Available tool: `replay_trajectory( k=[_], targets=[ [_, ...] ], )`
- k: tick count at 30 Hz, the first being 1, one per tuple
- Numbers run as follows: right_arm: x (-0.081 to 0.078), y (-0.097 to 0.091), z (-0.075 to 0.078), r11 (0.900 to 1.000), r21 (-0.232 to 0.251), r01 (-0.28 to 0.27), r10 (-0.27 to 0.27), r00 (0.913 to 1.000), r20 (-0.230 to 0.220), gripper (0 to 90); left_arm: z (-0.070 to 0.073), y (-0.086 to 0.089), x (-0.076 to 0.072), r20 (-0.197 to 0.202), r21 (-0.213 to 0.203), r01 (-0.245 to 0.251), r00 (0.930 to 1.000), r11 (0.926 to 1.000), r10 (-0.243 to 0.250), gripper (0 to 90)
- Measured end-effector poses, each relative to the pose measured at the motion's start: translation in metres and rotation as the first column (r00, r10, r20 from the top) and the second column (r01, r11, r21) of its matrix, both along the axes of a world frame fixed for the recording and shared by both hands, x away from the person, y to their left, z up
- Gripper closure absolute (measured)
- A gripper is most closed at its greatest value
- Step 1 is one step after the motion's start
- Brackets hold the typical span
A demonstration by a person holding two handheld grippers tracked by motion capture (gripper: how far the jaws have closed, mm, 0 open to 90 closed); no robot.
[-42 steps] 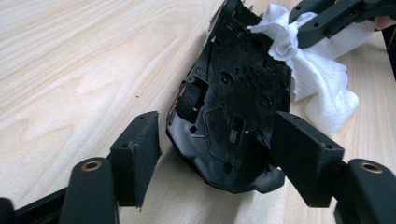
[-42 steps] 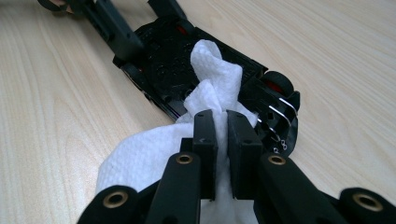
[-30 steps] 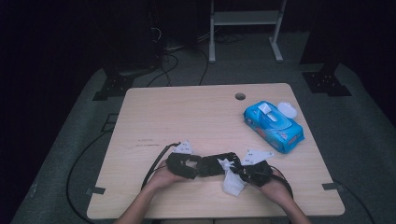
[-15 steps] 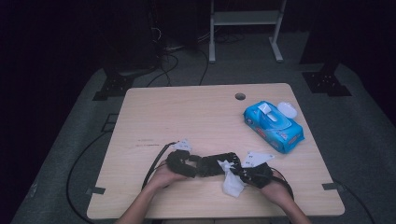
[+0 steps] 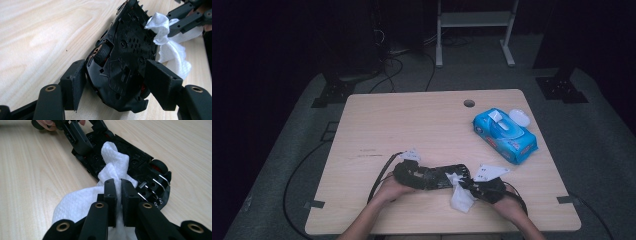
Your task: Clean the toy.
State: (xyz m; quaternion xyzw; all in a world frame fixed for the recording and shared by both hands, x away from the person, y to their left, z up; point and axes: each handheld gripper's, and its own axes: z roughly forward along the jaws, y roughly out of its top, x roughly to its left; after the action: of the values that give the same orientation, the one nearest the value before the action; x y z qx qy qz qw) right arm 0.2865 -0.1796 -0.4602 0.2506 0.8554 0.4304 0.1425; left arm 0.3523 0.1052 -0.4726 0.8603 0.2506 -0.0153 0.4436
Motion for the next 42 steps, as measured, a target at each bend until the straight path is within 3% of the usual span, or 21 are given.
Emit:
replay_trajectory(
  k=[8,16,18,22,24,27,34,39,42],
  targets=[
    [-0.003,-0.003,-0.001,1.0,0.004,-0.007,0.007,0.9999,-0.015,83.6,0.003,-0.004,-0.01,0.094,0.019,0.002,0.9956,0.9998,-0.004,36.5],
    [-0.006,-0.005,-0.004,0.9998,0.02,-0.007,0.008,0.9994,-0.034,83.6,0.005,-0.005,-0.014,0.145,0.025,0.015,0.9892,0.9996,-0.018,40.9],
    [-0.007,-0.004,-0.005,0.9999,0.01,-0.013,0.014,0.9992,-0.039,83.6,0.007,-0.004,-0.014,0.154,0.01,0.011,0.988,0.9999,-0.013,46.2],
    [-0.007,-0.001,-0.013,0.9988,-0.045,-0.02,0.017,0.9982,-0.058,83.4,0.004,-0.006,-0.015,0.149,0.033,0.025,0.9883,0.9991,-0.03,46.6],
    [-0.007,0.001,-0.017,0.9966,-0.076,-0.03,0.025,0.9974,-0.067,83.3,0.004,-0.008,-0.016,0.166,0.047,0.03,0.9854,0.9984,-0.037,47.0],
    [-0.006,0.0,-0.015,0.9979,-0.061,-0.023,0.019,0.9975,-0.068,83.3,0.005,-0.008,-0.016,0.177,0.03,0.029,0.9837,0.9991,-0.033,48.1],
    [-0.009,-0.001,-0.009,0.9987,-0.044,-0.026,0.023,0.9979,-0.061,83.3,0.007,-0.009,-0.018,0.203,0.033,0.046,0.9777,0.9984,-0.052,50.0],
    [-0.013,0.001,0.001,0.9992,-0.003,-0.04,0.04,0.9984,-0.041,83.3,0.008,-0.009,-0.018,0.208,0.035,0.053,0.9763,0.998,-0.06,52.7],
    [-0.014,0.001,0.015,0.9978,0.054,-0.038,0.039,0.9991,-0.018,83.2,0.008,-0.009,-0.018,0.212,0.029,0.059,0.9752,0.9979,-0.063,55.8]
  ],
)
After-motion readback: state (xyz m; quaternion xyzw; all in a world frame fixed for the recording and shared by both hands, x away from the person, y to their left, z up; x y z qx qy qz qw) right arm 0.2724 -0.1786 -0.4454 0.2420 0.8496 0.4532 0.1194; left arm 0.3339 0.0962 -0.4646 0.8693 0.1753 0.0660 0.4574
